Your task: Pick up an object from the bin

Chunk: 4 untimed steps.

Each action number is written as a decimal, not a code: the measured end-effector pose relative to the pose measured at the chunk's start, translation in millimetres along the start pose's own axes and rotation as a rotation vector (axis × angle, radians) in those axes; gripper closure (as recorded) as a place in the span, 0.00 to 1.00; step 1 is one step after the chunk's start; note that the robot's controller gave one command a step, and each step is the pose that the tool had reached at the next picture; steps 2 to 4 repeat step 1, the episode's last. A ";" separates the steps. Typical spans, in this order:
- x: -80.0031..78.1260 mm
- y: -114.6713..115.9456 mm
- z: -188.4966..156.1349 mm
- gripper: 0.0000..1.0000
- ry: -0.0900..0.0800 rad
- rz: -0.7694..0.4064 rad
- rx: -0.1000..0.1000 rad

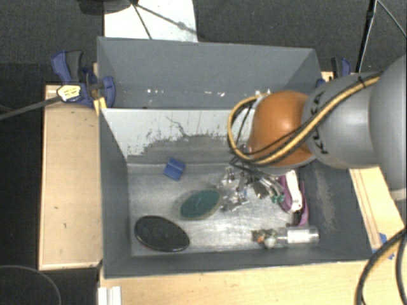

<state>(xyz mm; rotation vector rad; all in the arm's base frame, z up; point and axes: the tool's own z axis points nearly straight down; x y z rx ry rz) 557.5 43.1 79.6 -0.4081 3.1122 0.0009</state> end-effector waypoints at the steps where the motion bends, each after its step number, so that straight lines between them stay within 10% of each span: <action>1: 10.3 6.4 -152.8 1.00 -0.007 0.021 0.002; 4: 10.3 6.4 -152.8 1.00 -0.007 0.021 0.002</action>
Offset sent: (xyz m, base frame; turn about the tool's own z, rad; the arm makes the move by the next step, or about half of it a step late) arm -0.0137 0.0034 0.1478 0.0250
